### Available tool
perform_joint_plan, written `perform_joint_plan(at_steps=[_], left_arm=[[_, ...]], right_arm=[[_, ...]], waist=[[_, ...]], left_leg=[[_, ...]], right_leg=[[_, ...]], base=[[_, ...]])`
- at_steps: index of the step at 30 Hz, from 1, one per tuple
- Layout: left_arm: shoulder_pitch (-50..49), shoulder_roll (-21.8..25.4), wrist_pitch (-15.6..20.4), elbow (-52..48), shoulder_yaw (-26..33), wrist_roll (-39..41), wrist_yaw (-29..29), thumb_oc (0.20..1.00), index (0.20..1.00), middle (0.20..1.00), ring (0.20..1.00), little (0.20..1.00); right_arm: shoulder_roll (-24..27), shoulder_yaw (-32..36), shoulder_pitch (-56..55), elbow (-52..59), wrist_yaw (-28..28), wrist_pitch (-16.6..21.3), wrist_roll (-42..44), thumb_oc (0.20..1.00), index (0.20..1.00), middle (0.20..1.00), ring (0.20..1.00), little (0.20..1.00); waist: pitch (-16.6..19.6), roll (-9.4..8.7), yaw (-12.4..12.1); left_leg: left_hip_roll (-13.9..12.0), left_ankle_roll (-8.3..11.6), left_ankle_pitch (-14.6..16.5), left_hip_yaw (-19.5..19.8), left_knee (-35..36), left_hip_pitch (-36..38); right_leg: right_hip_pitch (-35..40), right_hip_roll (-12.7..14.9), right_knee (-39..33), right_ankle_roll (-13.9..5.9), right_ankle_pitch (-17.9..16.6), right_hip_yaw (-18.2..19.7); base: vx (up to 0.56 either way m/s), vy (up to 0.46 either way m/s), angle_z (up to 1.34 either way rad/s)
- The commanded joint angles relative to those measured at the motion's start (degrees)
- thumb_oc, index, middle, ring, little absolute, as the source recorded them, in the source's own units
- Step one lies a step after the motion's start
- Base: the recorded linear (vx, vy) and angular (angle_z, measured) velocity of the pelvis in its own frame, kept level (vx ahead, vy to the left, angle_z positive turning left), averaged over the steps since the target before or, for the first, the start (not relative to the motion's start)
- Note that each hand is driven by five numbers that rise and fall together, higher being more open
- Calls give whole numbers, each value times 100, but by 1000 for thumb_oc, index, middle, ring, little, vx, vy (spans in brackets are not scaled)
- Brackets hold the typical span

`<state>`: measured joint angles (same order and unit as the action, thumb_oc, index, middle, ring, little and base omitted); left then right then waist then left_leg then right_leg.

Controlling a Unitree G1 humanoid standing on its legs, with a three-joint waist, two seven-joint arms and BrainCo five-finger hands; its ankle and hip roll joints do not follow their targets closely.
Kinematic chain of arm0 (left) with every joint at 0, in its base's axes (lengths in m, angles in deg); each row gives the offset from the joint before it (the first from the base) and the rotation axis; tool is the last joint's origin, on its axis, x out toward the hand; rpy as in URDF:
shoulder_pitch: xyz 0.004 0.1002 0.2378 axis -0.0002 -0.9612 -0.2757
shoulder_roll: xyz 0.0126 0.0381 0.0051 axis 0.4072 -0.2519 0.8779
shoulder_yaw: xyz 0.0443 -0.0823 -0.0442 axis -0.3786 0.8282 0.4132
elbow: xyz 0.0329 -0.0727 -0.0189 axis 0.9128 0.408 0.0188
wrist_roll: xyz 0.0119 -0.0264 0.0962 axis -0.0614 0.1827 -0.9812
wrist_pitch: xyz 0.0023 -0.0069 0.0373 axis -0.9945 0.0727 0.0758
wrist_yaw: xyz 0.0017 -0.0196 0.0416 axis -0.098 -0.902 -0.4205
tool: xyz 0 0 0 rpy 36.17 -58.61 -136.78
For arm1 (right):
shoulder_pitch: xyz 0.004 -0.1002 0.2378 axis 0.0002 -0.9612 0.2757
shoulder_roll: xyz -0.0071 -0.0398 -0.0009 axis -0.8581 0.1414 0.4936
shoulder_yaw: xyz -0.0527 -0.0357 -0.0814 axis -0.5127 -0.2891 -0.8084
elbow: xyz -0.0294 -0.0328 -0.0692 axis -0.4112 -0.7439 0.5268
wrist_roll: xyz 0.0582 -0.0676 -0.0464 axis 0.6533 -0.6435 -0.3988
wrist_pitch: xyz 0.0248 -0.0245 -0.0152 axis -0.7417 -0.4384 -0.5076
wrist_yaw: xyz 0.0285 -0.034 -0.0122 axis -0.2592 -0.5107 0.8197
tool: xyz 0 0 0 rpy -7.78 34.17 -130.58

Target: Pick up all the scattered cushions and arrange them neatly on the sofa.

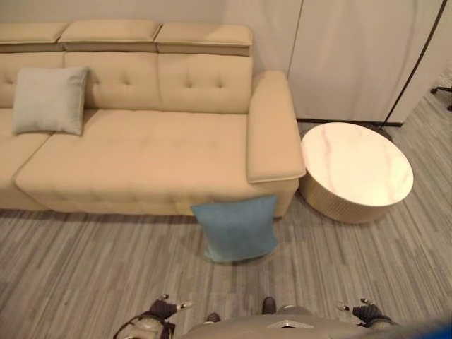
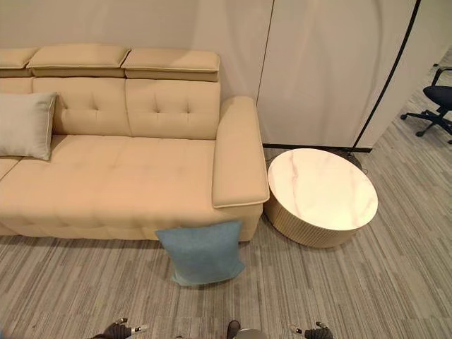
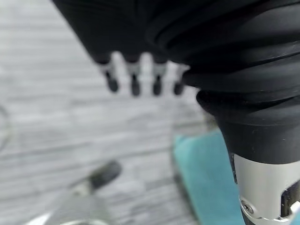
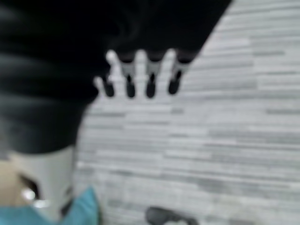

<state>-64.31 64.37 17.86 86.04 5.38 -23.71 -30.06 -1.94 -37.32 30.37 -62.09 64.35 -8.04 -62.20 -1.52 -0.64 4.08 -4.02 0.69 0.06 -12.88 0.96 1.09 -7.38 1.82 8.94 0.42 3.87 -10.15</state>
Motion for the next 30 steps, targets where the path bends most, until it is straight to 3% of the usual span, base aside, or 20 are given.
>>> perform_joint_plan(at_steps=[1, 9, 13, 17, 21, 22, 23, 26, 30], left_arm=[[164, 173, 115, 141, 130, -107, -164, 1000, 1000, 1000, 1000, 1000], [443, 291, 199, -77, 40, 57, -135, 1000, 1000, 1000, 1000, 1000], [432, 251, 175, -64, -15, -38, -130, 1000, 1000, 1000, 1000, 1000], [309, 236, 152, 70, 46, -98, -133, 1000, 1000, 1000, 1000, 1000], [228, 304, 118, 173, 123, -204, -125, 1000, 1000, 1000, 1000, 1000], [256, 362, 107, 144, 151, -194, -146, 1000, 1000, 1000, 1000, 1000], [258, 362, 107, 144, 151, -194, -145, 1000, 1000, 1000, 1000, 1000], [312, 453, 112, 72, 166, -170, -171, 1000, 1000, 1000, 1000, 1000], [307, 462, 113, 71, 147, -183, -165, 1000, 1000, 1000, 1000, 1000]], right_arm=[[152, -86, 295, -214, -119, 106, -47, 1000, 1000, 1000, 1000, 1000], [270, -234, 406, -18, -127, 152, -102, 1000, 1000, 1000, 1000, 1000], [302, -298, 404, 0, -133, 125, -180, 1000, 1000, 1000, 1000, 1000], [262, -389, 417, 101, -117, 129, -305, 1000, 1000, 1000, 1000, 1000], [193, -486, 435, 250, -75, 106, -449, 1000, 1000, 1000, 1000, 1000], [163, -552, 488, 328, -65, 81, -511, 1000, 1000, 1000, 1000, 1000], [163, -551, 490, 328, -65, 81, -512, 1000, 1000, 1000, 1000, 1000], [107, -632, 589, 509, -45, 92, -505, 1000, 1000, 1000, 1000, 1000], [161, -721, 662, 631, -45, 96, -501, 1000, 1000, 1000, 1000, 1000]], waist=[[-136, -236, 50], [-570, -384, -6], [-523, -352, -69], [-477, -303, -152], [-468, -366, -224], [-537, -393, -280], [-521, -390, -281], [-677, -328, -257], [-703, -327, -170]], left_leg=[[-21, 391, 90, 77, 234, 204], [-256, 571, 194, 207, -1193, -728], [-133, 488, -49, 47, -807, -1099], [13, 427, -114, 342, -558, -1080], [112, 253, 69, 338, -605, -968], [162, 109, 214, 291, -676, -897], [159, 109, 203, 289, -671, -917], [175, -71, 327, 263, -709, -826], [345, -104, 455, 284, -576, -524]], right_leg=[[883, 330, -1061, -809, -145, -33], [714, 310, -774, -518, 89, -159], [828, 273, -904, -552, 123, -332], [878, 213, -826, -594, 251, -156], [819, 392, -480, -679, 320, 48], [608, 548, 16, -797, 273, 126], [588, 544, 10, -795, 260, 128], [-24, 618, 989, -839, 90, 225], [-313, 448, 368, -732, -75, 165]], base=[[-4, -34, 4], [-70, -85, 23], [103, 32, 47], [206, 131, 6], [168, 164, -36], [122, 177, -67], [94, 168, -79], [93, 134, -50], [187, 45, -34]])
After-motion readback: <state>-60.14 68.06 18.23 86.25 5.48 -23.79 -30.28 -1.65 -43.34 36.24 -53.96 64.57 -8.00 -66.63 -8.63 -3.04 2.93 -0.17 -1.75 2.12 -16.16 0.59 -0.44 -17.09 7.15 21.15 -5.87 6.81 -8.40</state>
